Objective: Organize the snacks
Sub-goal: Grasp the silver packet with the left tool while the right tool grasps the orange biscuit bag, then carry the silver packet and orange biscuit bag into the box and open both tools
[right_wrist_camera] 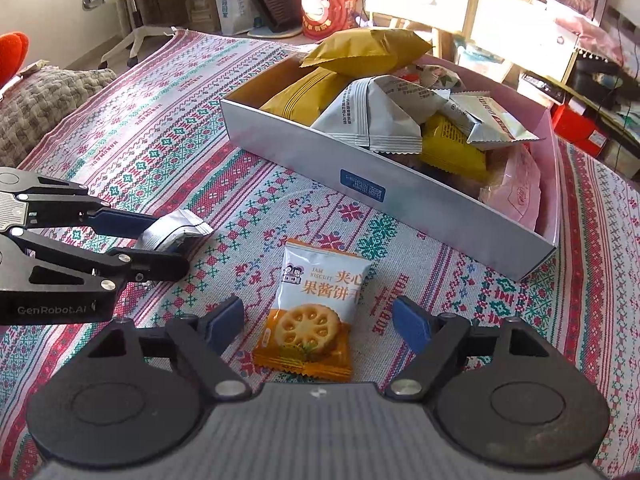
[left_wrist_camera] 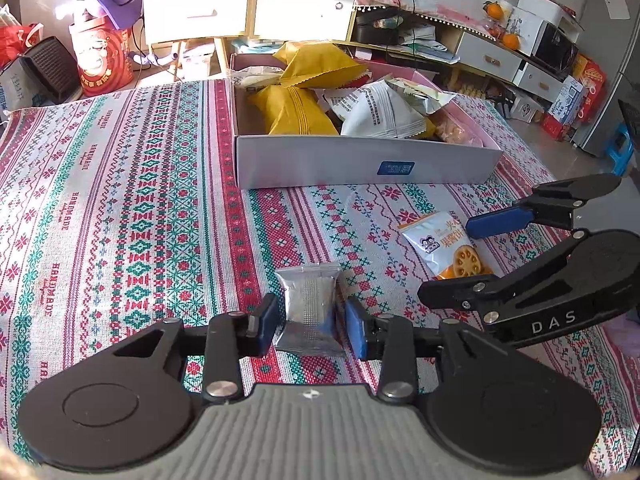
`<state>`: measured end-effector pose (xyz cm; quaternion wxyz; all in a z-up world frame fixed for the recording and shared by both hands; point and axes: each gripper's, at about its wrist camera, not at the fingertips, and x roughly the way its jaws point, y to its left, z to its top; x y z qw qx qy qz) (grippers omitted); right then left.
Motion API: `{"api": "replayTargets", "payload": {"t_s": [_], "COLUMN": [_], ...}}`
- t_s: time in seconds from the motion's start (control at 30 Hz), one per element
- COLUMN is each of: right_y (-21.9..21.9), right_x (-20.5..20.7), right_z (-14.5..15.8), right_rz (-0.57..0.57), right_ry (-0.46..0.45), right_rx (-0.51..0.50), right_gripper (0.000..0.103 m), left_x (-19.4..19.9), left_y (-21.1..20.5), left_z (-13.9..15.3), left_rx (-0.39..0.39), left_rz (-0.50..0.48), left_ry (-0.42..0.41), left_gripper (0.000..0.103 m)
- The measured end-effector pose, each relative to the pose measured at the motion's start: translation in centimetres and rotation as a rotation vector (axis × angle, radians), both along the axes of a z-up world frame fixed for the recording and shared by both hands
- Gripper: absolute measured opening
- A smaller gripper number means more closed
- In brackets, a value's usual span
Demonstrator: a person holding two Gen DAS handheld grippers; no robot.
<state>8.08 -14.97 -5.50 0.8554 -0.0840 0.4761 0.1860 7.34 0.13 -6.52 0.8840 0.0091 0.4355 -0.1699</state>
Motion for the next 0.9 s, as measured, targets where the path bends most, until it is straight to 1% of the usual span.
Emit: {"api": "replayTargets", "payload": {"t_s": [0.07,0.17,0.27,0.33,0.4,0.43,0.6,0.9], "right_y": [0.3,0.6,0.7,0.8,1.0,1.0,1.4,0.8], "right_x": [-0.1,-0.5,-0.7,-0.8,-0.9,-1.0,-1.0,-0.8], "right_z": [0.0,0.1,0.3,0.4,0.6,0.6,0.8,1.0], "right_rz": [0.001,0.005,0.010,0.016,0.017,0.015,-0.002,-0.053], "right_ry": [-0.005,-0.012,-0.006,-0.004,-0.002,0.000,0.002,0.026], "right_rx": [-0.003,-0.020,-0.015,-0.015,-0.014,-0.016,-0.037,-0.030], "right_gripper": [0.075,0.070,0.057,0.050,0.041,0.040,0.036,0.036], "left_x": [0.1,0.1,0.1,0.2,0.2,0.2,0.1,0.2], "left_y": [0.1,0.1,0.0,-0.1,-0.2,-0.3,-0.4,-0.1], "left_z": [0.0,0.1,0.1,0.1,0.1,0.2,0.2,0.5], "left_rx": [-0.010,-0.016,-0.010,0.002,0.019,0.026,0.047,0.027], "left_rz": [0.008,0.020,0.030,0.036,0.038,0.041,0.048,0.067], "left_ry": [0.001,0.004,0.009,0.009,0.007,0.007,0.010,0.026], "left_gripper": [0.043,0.042,0.041,0.038,0.035,0.033,0.031,0.027]}}
